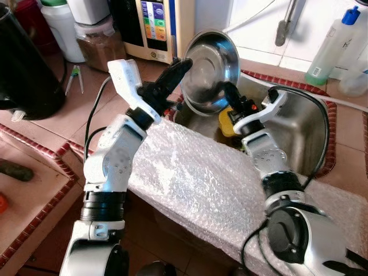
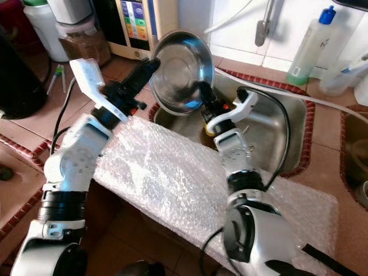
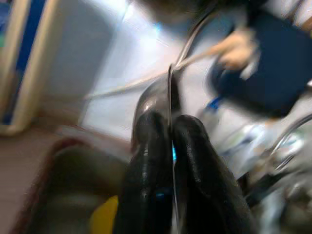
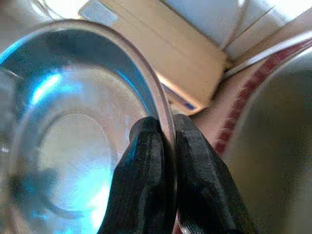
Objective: Kitchen organization
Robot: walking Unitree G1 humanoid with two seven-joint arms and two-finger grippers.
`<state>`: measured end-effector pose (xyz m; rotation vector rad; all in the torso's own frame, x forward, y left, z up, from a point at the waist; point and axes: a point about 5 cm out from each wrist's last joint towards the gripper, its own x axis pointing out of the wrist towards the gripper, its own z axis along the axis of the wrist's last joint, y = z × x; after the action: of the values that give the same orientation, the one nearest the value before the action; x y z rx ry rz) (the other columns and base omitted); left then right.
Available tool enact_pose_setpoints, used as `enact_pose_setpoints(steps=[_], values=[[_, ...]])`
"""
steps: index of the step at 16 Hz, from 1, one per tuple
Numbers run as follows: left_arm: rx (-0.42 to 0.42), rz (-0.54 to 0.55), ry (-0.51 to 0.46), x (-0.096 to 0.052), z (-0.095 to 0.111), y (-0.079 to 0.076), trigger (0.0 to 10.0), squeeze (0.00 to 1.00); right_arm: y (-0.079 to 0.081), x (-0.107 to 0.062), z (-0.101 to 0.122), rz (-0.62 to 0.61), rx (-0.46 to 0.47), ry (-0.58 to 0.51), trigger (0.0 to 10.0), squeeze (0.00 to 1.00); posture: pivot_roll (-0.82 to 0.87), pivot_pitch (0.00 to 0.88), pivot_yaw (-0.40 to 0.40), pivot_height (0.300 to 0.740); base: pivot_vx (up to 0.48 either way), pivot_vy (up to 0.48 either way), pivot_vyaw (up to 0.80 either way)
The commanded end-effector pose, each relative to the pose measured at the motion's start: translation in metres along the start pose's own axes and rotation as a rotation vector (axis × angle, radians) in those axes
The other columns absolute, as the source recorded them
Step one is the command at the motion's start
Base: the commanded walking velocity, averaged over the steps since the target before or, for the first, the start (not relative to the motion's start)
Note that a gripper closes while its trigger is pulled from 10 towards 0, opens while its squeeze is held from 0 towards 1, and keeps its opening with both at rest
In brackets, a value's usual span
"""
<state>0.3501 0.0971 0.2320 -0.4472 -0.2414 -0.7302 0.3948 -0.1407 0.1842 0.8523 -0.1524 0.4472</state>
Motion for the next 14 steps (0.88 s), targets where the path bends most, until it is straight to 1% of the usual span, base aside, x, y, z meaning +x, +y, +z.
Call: enact_pose_setpoints(steps=[1,2,6,7,9,10,11,12,13,14], values=[[0.137,0.053,0.109,0.007,-0.012,0.011,10.0,0.00,-0.001,0.005,0.035,-0.100,-0.177,-0.071,0.0,0.00,-0.01,0.091,0.073,0.740,0.000,0.000,0.00],[0.186,0.088,0.145,0.010,-0.014,0.016,10.0,0.00,0.000,0.007,0.044,-0.117,-0.229,-0.087,0.0,0.00,-0.01,0.092,0.075,0.740,0.000,0.000,0.00],[0.191,0.093,0.144,0.011,-0.015,0.018,10.0,0.00,-0.002,0.005,0.048,-0.139,-0.247,-0.096,0.0,0.00,-0.01,0.094,0.078,0.740,0.000,0.000,0.00],[0.178,0.077,0.131,0.013,-0.014,0.019,10.0,1.00,-0.002,0.005,0.048,-0.154,-0.263,-0.098,0.0,0.00,-0.01,0.096,0.081,0.740,0.000,0.000,0.00],[0.185,0.058,0.146,0.012,-0.015,0.019,10.0,1.00,-0.006,0.004,0.051,-0.195,-0.326,-0.095,0.0,0.00,-0.01,0.098,0.083,0.740,0.000,0.000,0.00],[0.205,0.026,0.182,0.007,-0.017,0.019,10.0,1.00,-0.013,0.001,0.054,-0.264,-0.424,-0.062,0.0,0.00,-0.01,0.101,0.086,0.740,0.000,0.000,0.00],[0.232,0.005,0.226,0.002,-0.020,0.021,10.0,1.00,-0.020,-0.003,0.055,-0.308,-0.462,-0.041,0.0,0.00,0.00,0.102,0.089,0.740,0.000,0.000,0.00],[0.247,-0.005,0.264,-0.004,-0.023,0.025,10.0,1.00,-0.026,-0.007,0.055,-0.342,-0.528,-0.004,0.0,0.00,0.00,0.104,0.091,0.740,0.000,0.000,0.00],[0.268,-0.007,0.291,-0.008,-0.025,0.028,10.0,1.00,-0.030,-0.010,0.056,-0.359,-0.564,0.017,0.0,0.00,0.00,0.105,0.095,0.740,0.000,0.000,0.00],[0.288,-0.006,0.331,-0.015,-0.028,0.033,10.0,1.00,-0.036,-0.014,0.055,-0.384,-0.649,0.061,0.0,0.00,0.00,0.105,0.098,0.740,0.000,0.000,0.00]])
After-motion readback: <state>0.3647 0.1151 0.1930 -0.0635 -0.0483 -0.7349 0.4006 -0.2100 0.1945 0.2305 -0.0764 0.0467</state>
